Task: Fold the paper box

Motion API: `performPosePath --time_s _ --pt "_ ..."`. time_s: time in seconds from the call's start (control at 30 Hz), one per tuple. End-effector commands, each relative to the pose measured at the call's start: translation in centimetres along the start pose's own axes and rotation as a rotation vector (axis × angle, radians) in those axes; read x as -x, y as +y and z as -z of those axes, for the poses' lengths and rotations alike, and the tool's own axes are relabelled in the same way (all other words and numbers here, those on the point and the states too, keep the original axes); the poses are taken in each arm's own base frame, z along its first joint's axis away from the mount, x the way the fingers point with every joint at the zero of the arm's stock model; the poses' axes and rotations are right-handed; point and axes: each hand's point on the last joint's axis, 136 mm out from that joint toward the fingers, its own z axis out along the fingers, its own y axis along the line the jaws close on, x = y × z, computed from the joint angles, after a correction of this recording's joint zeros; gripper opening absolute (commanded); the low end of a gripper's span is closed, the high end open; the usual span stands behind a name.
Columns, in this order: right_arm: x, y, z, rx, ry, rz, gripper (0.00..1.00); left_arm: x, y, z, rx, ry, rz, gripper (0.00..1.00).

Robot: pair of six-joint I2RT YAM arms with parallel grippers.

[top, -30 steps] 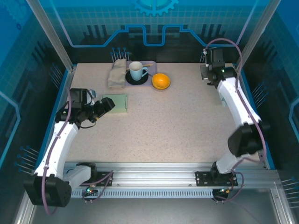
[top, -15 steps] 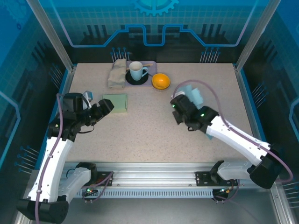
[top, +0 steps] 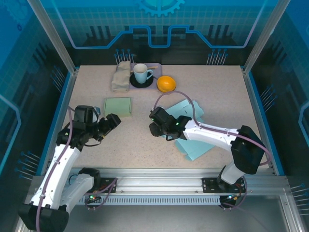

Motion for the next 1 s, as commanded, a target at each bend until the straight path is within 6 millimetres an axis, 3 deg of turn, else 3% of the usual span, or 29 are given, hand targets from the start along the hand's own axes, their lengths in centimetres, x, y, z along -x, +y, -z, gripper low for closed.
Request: performPosePath --time_s 0.0,0.17,0.3,0.47,0.57,0.7,0.87,0.97 --pt "2.8 -0.2 2.8 0.023 -0.068 -0.005 0.37 -0.4 -0.3 -0.7 -0.001 0.013 0.0 0.84" --pt "3.5 -7.5 6.5 -0.125 -0.093 0.021 0.38 -1.7 -2.2 -3.2 -0.021 0.058 -0.031 0.84" --pt "2.9 -13.1 9.1 -0.209 -0.108 -0.02 0.38 -3.8 -4.5 -6.6 -0.027 0.113 -0.083 0.84" --pt "1.4 -17.7 10.8 -0.241 -0.131 -0.08 0.46 -6.9 -7.5 -11.0 -0.004 0.156 -0.176 0.85" --pt "0.6 -19.2 11.3 -0.25 -0.141 -0.106 0.47 -9.0 -8.7 -14.0 0.029 0.185 -0.228 0.85" --pt "-0.4 -20.0 11.4 -0.231 -0.146 -0.128 0.47 -10.4 -8.2 -17.6 0.121 0.21 -0.253 0.83" --pt "-0.6 -20.3 11.5 -0.214 -0.152 -0.117 0.47 -10.3 -7.7 -21.1 0.151 0.193 -0.267 0.77" --pt "0.1 -19.4 11.5 -0.15 -0.165 -0.078 0.47 -9.7 -7.9 -22.3 0.167 0.161 -0.308 0.69"
